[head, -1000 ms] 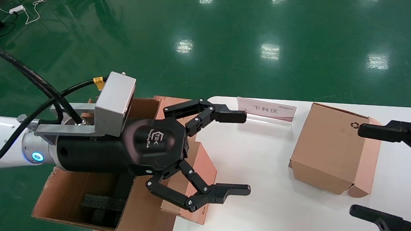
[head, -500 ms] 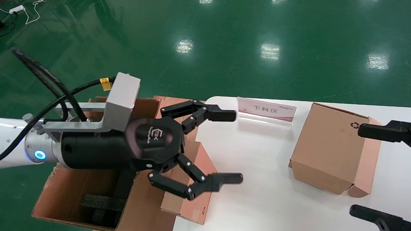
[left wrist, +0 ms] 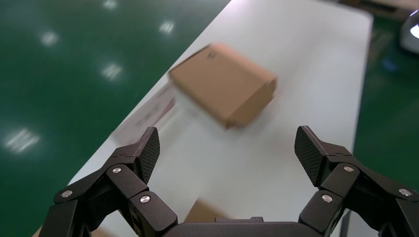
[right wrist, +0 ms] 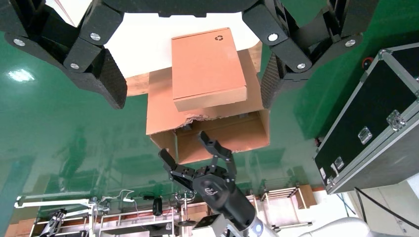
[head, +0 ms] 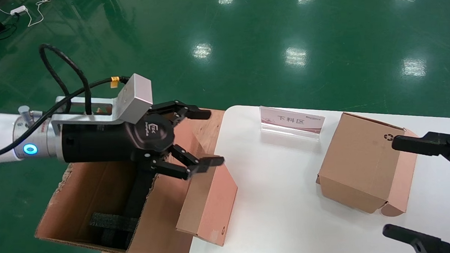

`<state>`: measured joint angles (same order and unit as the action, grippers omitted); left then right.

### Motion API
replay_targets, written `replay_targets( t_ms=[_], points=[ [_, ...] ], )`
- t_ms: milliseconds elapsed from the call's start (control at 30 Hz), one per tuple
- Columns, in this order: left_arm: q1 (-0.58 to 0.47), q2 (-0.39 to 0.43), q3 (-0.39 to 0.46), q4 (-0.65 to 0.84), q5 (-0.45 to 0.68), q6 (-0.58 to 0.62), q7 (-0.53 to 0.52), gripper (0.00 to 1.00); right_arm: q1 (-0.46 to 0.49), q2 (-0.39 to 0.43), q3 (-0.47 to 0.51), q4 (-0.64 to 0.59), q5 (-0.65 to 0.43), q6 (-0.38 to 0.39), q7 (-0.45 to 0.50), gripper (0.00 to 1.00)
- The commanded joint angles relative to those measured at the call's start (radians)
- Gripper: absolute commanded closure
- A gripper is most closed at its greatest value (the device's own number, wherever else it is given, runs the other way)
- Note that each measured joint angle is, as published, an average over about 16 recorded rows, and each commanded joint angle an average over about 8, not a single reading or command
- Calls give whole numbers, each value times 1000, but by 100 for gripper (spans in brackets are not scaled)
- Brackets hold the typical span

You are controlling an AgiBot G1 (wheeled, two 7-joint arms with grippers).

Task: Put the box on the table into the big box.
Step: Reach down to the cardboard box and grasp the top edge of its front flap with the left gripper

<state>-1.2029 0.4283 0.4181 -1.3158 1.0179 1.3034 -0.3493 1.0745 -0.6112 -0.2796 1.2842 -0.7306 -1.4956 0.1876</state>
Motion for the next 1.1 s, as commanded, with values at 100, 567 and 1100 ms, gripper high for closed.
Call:
replay_targets(
  t_ms=[100,567,1100],
  points=[
    [-47,-32,34,-20,75,-23,-57,0,0,0,0,0,0,0,0,0],
    [-261,-35,176,-135,322,30,-470,0,0,0,0,0,0,0,0,0],
    [-505,125,422,-147,520,241,-982,0,0,0,0,0,0,0,0,0]
  ],
)
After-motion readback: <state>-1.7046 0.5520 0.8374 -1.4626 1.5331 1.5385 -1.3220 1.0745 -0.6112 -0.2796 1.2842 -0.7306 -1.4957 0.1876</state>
